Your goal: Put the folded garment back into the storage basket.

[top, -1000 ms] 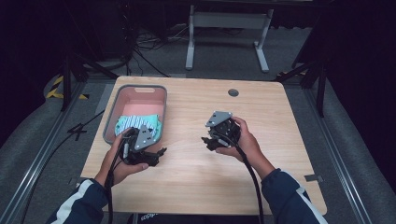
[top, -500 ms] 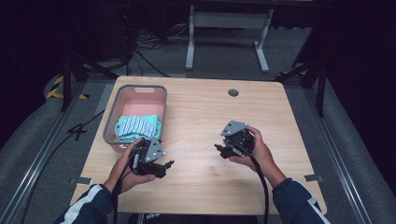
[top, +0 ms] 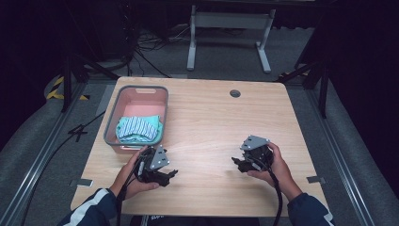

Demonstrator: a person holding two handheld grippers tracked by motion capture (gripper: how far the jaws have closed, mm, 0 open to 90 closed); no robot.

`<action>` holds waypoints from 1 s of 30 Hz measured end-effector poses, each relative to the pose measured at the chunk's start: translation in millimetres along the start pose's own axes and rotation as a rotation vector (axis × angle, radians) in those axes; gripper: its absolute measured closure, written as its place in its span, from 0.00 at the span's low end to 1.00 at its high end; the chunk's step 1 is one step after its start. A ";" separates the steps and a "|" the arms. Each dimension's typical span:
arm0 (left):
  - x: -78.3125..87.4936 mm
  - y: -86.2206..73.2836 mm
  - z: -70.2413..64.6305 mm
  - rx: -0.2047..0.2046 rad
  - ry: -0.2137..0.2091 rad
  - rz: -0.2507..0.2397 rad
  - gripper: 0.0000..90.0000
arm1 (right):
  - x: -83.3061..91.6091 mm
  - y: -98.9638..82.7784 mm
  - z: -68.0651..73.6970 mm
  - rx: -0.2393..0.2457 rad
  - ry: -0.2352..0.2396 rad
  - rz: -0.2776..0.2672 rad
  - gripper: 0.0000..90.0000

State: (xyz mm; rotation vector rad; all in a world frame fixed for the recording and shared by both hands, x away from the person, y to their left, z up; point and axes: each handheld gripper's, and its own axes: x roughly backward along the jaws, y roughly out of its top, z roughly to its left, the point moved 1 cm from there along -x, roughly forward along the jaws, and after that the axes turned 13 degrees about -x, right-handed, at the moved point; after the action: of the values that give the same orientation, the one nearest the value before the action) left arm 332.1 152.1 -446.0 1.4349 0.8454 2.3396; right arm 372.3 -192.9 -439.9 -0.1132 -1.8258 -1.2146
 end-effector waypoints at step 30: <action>-23.5 -36.7 -14.0 0.111 -0.186 -0.054 0.16 | 20.7 -104.6 -37.5 -0.294 0.085 -0.059 0.19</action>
State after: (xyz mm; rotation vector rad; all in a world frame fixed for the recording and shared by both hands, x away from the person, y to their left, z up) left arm 328.3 164.5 -489.9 1.6228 0.9611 2.1095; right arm 329.8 -283.1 -493.1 -0.1715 -1.5782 -1.5020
